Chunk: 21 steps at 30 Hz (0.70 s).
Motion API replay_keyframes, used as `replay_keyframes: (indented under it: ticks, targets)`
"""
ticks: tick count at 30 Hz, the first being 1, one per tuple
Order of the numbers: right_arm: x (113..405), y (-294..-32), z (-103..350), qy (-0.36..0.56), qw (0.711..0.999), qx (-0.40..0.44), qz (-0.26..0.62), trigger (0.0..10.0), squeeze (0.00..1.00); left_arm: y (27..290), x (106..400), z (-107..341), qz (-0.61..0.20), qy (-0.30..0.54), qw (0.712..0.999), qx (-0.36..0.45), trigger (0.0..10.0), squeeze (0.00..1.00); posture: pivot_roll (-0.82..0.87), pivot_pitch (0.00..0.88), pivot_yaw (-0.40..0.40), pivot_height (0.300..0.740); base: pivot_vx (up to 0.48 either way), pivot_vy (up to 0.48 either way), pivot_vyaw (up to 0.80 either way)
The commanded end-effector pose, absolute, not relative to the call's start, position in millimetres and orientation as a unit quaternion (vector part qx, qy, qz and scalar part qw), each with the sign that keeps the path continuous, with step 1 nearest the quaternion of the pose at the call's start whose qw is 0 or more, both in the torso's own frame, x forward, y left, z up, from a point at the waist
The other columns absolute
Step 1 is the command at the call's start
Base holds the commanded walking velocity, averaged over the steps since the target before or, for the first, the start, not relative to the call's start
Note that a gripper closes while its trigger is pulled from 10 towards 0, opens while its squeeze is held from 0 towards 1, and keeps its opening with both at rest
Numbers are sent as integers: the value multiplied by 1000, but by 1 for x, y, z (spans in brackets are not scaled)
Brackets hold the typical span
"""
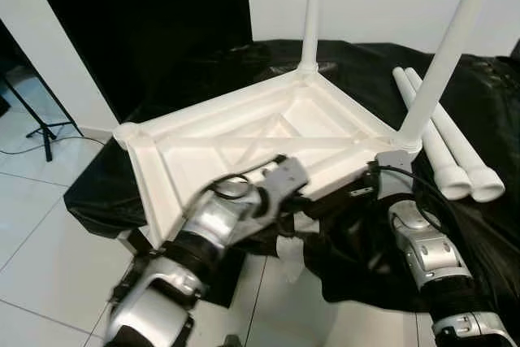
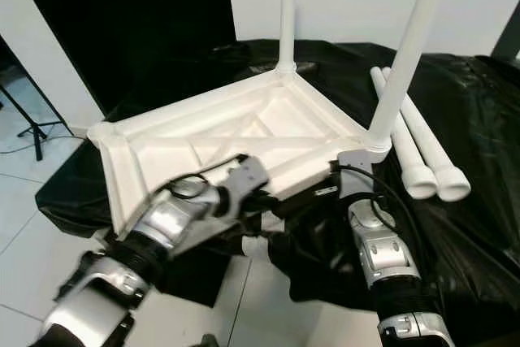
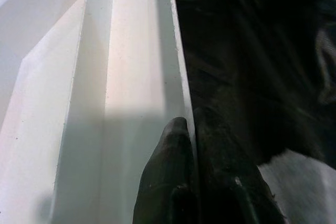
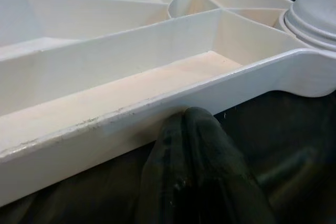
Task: Building children table
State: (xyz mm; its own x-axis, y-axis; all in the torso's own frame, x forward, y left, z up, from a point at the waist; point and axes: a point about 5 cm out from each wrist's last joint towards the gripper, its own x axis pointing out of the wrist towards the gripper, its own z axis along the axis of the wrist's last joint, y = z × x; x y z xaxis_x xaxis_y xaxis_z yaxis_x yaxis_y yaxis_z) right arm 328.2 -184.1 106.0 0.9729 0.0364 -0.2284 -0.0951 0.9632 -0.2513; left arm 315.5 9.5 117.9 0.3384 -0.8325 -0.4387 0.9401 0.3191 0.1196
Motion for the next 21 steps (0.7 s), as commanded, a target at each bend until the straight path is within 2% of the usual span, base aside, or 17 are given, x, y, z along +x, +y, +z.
replay_keyframes:
  ticks: [1,2,3,4,5,6,11,12,13,14,21]
  targets:
    - [333,-177,105,110,984,-130,49,4980,0,-11,306,121,-584,109,789,155,0,0,151,0,27,740,0,0,0]
    - [333,-177,105,110,984,-130,49,4980,0,-11,306,121,-584,109,789,155,0,0,151,0,27,740,0,0,0]
    - [337,-178,104,111,984,-129,48,6314,0,-16,305,121,-585,104,789,154,0,0,150,0,29,740,0,0,0]
    - [341,-178,104,113,985,-126,44,8902,0,-21,305,122,-584,98,792,148,0,0,151,0,30,740,0,0,0]
    - [341,-178,104,113,985,-126,44,8902,0,-21,305,122,-584,98,792,148,0,0,151,0,30,740,0,0,0]
    - [344,-178,105,112,985,-125,42,10000,0,-26,304,123,-583,90,795,142,0,0,153,0,30,740,0,0,0]
    - [342,-174,112,88,989,-109,44,10000,0,-39,306,136,-565,49,818,92,0,0,154,0,31,740,0,0,0]
    - [338,-174,112,82,990,-106,39,10000,0,-41,309,138,-553,38,828,81,3647,0,152,0,32,740,0,0,0]
    - [335,-175,111,79,991,-105,35,10000,0,-42,310,140,-546,33,834,76,3647,0,152,0,32,740,0,0,0]
    - [329,-176,109,77,991,-104,25,10000,0,-41,312,142,-537,26,841,69,10000,0,149,0,34,740,0,0,0]
    - [303,-183,107,62,992,-108,-25,10000,0,-28,320,147,-500,-2,865,30,10000,0,126,0,44,740,0,0,0]
